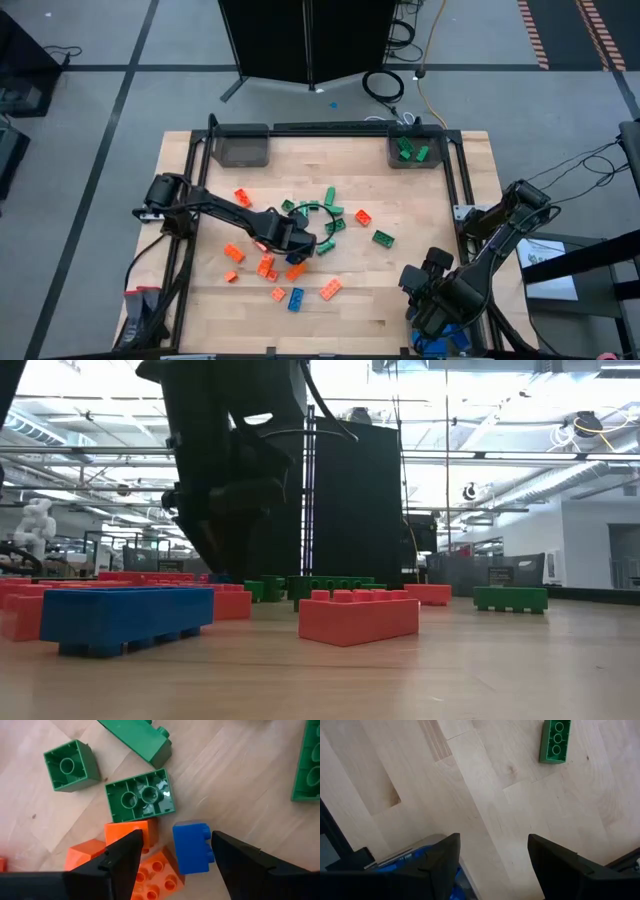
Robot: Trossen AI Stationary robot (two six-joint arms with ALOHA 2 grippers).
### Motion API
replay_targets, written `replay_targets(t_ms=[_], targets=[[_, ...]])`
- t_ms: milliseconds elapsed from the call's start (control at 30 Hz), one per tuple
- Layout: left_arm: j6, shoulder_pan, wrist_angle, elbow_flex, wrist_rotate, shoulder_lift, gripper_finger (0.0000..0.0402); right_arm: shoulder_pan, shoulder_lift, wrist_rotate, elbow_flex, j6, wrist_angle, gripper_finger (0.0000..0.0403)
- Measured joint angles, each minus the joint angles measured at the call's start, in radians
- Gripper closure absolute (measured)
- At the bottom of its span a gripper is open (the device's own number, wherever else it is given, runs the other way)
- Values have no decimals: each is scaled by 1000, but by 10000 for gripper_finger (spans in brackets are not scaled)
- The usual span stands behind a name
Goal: Sort blocks
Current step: Put the blue game piece into the bottom black bin
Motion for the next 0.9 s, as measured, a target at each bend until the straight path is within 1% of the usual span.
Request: replay_targets(t_ms=[133,267,367,433,533,600,900], targets=[[-4,-8,-1,1,-13,7,158,0,0,0,0,1,0,174],[-7,-10,2,1,1,7,158,1,0,0,0,1,0,174],[-7,-23,2,3,3,8,158,4,0,25,0,1,0,174],[-7,-33,-15,18,3,10,158,6,0,47,0,1,0,174],[-7,-46,-54,59,-1,15,158,7,0,50,0,1,0,174],[3,-47,-48,80,-13,14,158,7,0,50,0,1,0,174],[-4,-46,-52,84,-36,14,158,9,0,50,0,1,0,174]])
